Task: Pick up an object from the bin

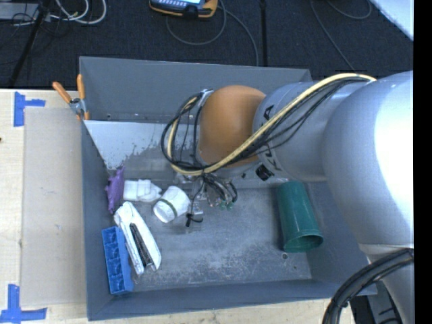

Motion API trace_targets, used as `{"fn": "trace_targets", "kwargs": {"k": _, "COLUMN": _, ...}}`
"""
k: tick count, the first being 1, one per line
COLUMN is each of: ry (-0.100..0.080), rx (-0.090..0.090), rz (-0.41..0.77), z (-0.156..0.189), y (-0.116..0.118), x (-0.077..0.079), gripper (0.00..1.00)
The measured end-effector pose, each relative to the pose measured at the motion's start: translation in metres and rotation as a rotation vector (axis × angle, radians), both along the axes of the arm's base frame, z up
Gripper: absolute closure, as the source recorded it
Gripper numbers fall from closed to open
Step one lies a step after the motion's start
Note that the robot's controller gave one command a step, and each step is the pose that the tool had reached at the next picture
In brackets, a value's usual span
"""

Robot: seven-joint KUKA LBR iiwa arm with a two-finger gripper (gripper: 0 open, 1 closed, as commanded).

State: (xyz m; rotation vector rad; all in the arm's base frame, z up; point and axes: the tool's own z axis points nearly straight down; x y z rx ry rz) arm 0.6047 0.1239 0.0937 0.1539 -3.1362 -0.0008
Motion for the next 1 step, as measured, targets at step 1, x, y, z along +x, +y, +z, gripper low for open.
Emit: {"fn": "trace_targets", "kwargs": {"k": 1, "ry": -0.011, "rx": 0.000, "rz": 0.125, "z": -0.0135, "y": 0.0157, "x": 0.0046, "gripper": 1.00}}
